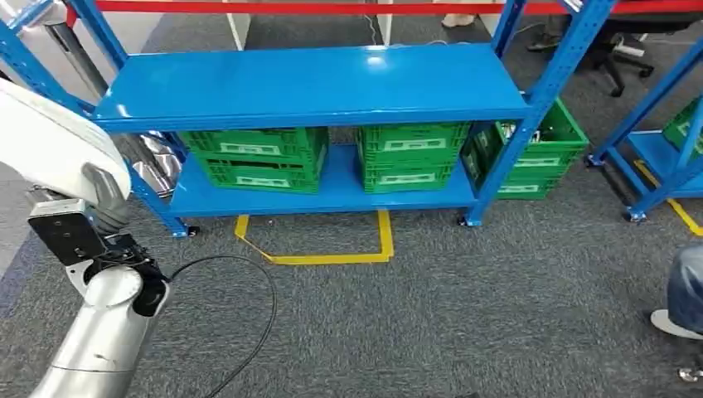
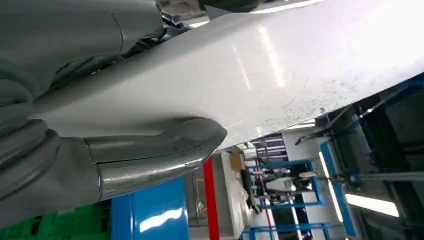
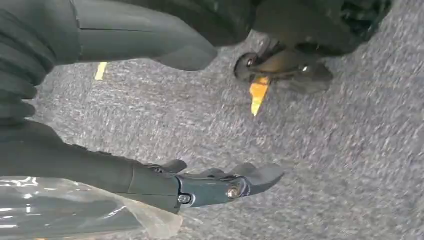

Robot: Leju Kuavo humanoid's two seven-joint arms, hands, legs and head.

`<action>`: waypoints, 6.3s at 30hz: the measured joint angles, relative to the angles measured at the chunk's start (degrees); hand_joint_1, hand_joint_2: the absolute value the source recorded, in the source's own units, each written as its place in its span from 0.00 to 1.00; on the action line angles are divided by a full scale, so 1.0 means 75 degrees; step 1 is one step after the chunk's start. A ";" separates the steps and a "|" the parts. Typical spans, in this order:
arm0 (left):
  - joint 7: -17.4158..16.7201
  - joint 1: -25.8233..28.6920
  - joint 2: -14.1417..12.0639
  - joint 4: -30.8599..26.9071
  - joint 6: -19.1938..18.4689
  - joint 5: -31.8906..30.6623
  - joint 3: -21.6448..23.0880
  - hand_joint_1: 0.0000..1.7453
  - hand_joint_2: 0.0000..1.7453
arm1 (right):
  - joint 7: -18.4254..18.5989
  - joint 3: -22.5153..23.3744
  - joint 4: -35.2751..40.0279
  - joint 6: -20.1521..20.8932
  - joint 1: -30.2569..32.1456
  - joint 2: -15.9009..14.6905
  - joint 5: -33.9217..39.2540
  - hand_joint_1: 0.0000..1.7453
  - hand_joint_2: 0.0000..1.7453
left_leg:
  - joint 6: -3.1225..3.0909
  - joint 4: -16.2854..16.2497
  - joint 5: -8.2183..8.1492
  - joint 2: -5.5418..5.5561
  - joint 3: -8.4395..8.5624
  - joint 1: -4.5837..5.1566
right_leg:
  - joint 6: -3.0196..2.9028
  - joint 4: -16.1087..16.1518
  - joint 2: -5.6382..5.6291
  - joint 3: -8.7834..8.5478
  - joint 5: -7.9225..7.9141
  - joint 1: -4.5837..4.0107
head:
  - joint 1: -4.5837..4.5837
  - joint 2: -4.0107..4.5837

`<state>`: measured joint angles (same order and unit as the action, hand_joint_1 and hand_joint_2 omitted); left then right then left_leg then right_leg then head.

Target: Take the parts from the cabinet and place them on the table.

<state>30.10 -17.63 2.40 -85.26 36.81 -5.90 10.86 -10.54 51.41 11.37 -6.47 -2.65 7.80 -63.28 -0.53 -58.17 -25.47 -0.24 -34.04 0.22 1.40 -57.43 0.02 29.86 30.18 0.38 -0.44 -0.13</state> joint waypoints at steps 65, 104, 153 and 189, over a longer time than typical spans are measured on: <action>-0.0085 0.0175 -0.0160 -0.0061 -0.0318 0.0172 0.0093 1.00 1.00 | 0.0079 0.0522 0.0012 0.1064 0.0089 -0.0245 0.0183 0.00 1.00 | 0.0108 -0.0194 -0.0056 0.0748 -0.0229 0.0007 | -0.0138 -0.0080 -0.0344 0.0236 -0.0183 0.0105 | -0.0034 0.0000; -0.0122 0.0156 -0.0233 -0.0058 -0.0326 0.0224 0.0073 1.00 1.00 | 0.0036 0.0921 0.0108 0.0816 0.0083 -0.0822 0.0364 0.00 1.00 | 0.0107 -0.0852 -0.0027 -0.0113 -0.0458 -0.0043 | -0.0161 -0.0161 0.0577 0.0176 -0.0049 0.0063 | -0.0122 0.0000; -0.0134 0.0097 -0.0122 0.0058 -0.0338 0.0070 0.0015 1.00 1.00 | -0.0003 0.0956 0.0114 0.1110 0.0119 -0.0743 0.0014 0.00 1.00 | -0.0049 -0.0217 -0.0096 0.0968 -0.0176 -0.0012 | 0.0092 -0.0336 -0.0635 0.0536 -0.0198 0.0166 | -0.0111 0.0000; -0.0114 0.0418 -0.0221 -0.0119 -0.0362 -0.0009 -0.0280 1.00 1.00 | 0.0067 0.0959 0.0117 0.1119 0.0107 -0.0647 -0.0143 0.00 1.00 | 0.0110 -0.0886 -0.0482 0.0273 -0.0504 0.0039 | -0.0151 -0.0214 -0.0167 0.0363 -0.0182 0.0135 | -0.0192 0.0000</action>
<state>29.24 -14.49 0.74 -86.16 34.10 -5.97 8.77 -10.03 58.60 12.24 1.92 -1.85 2.95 -64.35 0.29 -64.82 -29.08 1.81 -37.82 0.51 0.27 -59.04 -1.23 32.58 28.82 1.40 -1.88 -0.13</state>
